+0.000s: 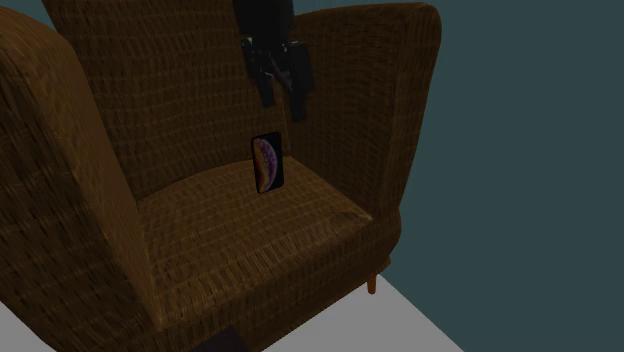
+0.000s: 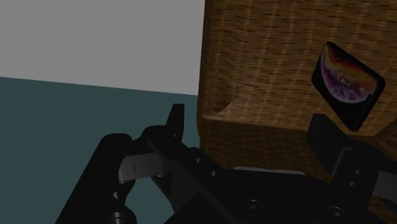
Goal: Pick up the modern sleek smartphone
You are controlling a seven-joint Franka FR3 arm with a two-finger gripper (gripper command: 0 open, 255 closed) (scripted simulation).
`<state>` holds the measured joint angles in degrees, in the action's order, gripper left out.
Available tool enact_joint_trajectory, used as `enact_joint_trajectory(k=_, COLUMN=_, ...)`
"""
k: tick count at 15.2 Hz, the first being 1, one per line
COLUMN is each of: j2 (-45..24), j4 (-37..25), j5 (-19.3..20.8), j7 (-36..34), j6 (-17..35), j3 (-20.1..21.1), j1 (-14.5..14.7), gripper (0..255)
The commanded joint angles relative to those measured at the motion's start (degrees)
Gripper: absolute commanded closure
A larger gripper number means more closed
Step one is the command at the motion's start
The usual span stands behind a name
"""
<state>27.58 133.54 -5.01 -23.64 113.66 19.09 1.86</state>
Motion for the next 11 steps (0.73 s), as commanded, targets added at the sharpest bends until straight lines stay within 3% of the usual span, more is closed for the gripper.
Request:
enact_joint_trajectory(k=1, j2=-3.23, j4=-0.96, j5=0.21, j7=-3.27, j6=2.70, j3=2.20, j1=-0.17, gripper=0)
enact_joint_trajectory(k=6, j2=-12.86, j4=-5.42, j5=3.19, j7=-12.14, j6=8.35, j3=7.68, j1=-0.98, gripper=0)
enact_joint_trajectory(k=11, j2=-24.09, j4=-12.03, j5=9.90, j7=-22.49, j6=12.25, j3=12.19, j1=-1.35, gripper=0)
